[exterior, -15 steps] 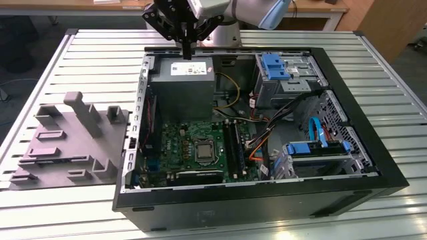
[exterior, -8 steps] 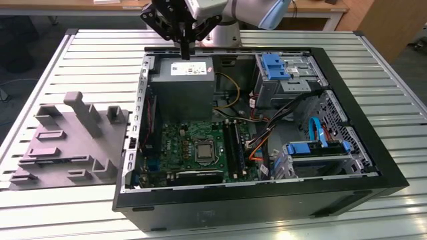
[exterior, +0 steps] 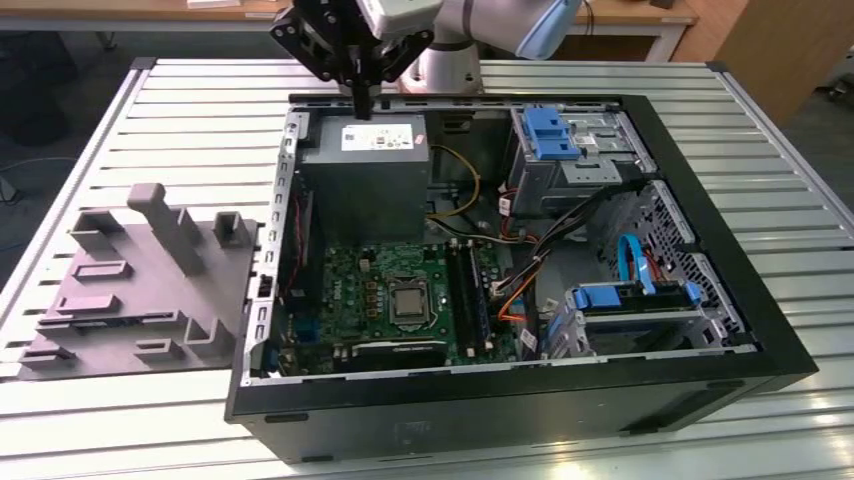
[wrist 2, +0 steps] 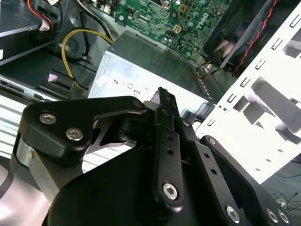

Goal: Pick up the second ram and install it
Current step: 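Reach for the second ram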

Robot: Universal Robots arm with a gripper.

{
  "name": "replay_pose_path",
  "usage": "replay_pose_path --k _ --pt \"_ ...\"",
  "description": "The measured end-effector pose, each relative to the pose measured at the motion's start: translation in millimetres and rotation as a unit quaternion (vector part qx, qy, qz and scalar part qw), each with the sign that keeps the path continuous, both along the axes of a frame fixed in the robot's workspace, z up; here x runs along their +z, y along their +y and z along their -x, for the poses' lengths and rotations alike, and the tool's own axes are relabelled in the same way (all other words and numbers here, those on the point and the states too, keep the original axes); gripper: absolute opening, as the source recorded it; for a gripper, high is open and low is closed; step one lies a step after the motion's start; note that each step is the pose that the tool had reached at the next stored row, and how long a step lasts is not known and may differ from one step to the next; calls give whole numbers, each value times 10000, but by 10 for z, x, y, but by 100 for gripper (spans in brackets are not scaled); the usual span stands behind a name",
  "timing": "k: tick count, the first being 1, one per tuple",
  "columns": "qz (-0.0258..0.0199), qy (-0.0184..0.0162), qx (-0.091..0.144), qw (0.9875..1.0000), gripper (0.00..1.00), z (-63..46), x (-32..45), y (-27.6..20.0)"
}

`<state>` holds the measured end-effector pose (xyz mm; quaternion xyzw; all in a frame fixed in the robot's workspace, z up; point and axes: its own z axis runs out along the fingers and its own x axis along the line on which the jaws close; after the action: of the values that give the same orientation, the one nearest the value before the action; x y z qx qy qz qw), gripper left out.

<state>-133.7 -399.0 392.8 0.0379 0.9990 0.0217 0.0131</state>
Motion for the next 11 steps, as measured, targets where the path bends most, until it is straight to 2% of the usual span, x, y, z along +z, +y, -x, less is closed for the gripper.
replay_pose_path --k 6,11 --pt "0 0 0 10000 11 84 -2 0" --pt "0 0 0 10000 11 199 -5 -1"
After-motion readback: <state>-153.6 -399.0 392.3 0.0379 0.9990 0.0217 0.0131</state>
